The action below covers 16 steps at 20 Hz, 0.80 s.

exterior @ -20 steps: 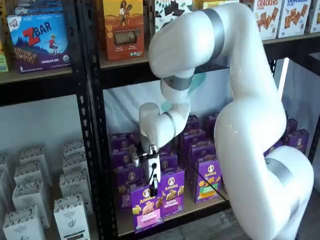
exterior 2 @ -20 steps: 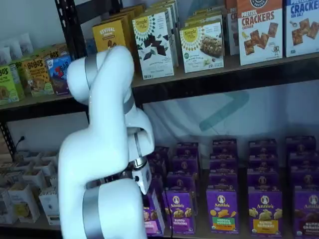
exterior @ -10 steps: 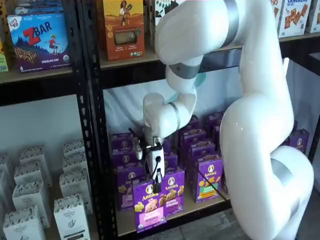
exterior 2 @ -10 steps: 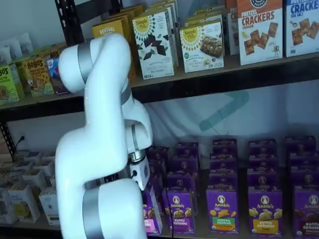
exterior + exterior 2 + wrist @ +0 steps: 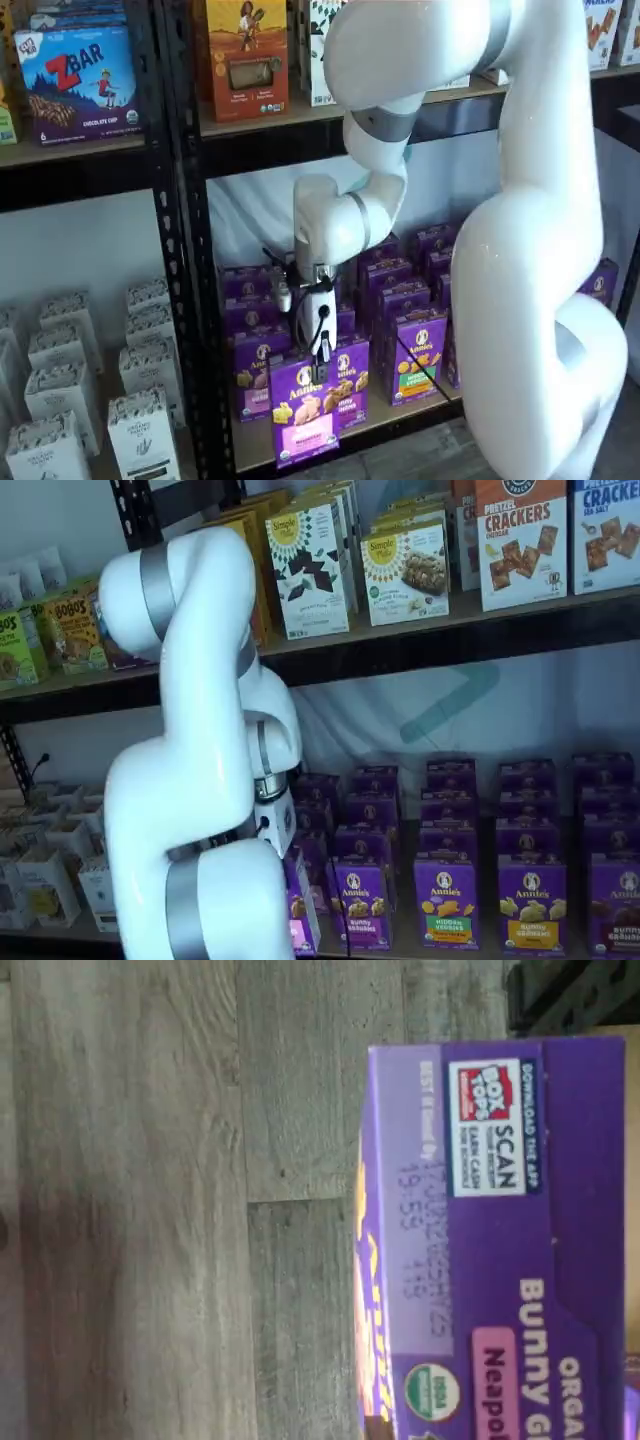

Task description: Pick up the purple box with a pink patch in the middle, on the bottom shelf, the first box from the left

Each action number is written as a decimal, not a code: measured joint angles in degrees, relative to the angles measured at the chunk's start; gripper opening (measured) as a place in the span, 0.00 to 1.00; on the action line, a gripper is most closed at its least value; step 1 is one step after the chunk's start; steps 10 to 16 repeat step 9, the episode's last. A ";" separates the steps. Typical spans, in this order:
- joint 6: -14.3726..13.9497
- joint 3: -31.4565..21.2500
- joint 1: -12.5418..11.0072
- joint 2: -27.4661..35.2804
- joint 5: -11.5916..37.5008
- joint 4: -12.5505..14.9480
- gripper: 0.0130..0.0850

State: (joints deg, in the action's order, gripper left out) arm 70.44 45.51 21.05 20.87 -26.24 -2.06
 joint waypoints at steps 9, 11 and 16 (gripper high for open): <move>-0.32 -4.64 -0.59 -5.70 -0.85 0.96 0.22; -0.32 -4.64 -0.59 -5.70 -0.85 0.96 0.22; -0.32 -4.64 -0.59 -5.70 -0.85 0.96 0.22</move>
